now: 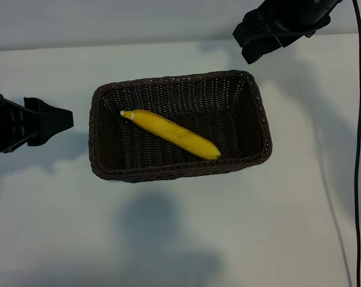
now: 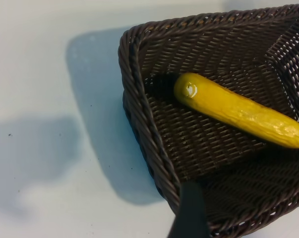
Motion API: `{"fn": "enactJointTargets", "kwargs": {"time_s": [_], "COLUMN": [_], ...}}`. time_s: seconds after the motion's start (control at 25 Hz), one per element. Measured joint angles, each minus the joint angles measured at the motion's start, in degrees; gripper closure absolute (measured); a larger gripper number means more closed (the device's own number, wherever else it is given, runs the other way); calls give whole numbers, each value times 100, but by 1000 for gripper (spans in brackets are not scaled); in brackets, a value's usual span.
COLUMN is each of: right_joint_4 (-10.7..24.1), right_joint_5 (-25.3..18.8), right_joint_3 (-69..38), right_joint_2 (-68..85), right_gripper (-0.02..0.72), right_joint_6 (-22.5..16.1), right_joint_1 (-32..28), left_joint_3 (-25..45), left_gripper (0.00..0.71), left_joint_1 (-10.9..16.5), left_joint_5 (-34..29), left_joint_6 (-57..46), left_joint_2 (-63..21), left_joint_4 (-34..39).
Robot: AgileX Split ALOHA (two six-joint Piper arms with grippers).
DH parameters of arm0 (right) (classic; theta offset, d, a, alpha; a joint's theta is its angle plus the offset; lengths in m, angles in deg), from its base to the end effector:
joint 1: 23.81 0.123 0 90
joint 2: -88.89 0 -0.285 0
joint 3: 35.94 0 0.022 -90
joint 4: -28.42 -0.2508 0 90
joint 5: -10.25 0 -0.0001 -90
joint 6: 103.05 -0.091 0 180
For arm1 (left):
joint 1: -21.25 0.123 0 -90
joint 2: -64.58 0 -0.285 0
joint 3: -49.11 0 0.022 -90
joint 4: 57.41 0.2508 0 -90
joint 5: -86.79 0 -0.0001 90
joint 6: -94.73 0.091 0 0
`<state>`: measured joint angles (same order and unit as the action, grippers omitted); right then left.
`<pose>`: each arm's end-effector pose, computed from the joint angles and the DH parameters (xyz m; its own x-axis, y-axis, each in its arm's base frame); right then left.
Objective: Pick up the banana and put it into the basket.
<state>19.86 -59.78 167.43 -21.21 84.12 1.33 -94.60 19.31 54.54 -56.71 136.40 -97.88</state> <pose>0.3412 0.1742 0.3442 -0.7935 -0.4530 -0.4063 -0.5310 0.8416 0.0987 0.2167 -0.0389 0.2776 -0.7212 -0.0941 -0.6863 0.1923 0.9246 -0.3288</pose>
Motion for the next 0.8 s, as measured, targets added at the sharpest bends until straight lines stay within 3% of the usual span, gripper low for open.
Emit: {"fn": "enactJointTargets", "kwargs": {"time_s": [0.8], "right_joint_4": [30], "right_joint_5": [0], "right_joint_3": [0], "right_joint_2": [0], "right_gripper": [119], "right_joint_6": [-29], "right_joint_1": [0], "left_joint_3": [0], "left_gripper": [113], "left_joint_1": [0], "left_joint_5": [32], "left_joint_6": [5], "left_joint_2": [0], "left_joint_4": [0]}}
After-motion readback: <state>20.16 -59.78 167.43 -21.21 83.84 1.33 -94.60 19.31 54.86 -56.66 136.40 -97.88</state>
